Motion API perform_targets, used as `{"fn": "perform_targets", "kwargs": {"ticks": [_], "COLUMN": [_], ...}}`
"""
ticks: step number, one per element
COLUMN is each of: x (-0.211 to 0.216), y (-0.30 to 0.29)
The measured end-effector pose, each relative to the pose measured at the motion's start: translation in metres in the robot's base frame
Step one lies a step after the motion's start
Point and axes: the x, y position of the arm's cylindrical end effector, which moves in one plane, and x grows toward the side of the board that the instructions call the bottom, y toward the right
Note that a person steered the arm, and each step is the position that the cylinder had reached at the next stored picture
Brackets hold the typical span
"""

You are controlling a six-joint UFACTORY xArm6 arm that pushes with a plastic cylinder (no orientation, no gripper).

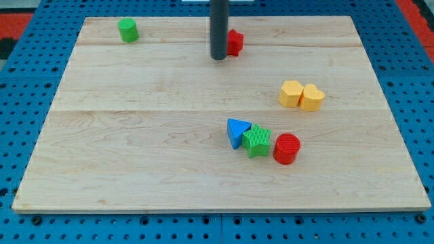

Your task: Push the red star towards top right

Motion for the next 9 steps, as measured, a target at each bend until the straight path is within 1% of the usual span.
{"fn": "perform_targets", "kwargs": {"ticks": [1, 2, 3, 6, 7, 8, 9], "x": [-0.016, -0.025, -0.024, -0.055, -0.055, -0.046, -0.045], "y": [-0.019, 0.016, 0.062, 0.158, 0.161, 0.155, 0.135]}}
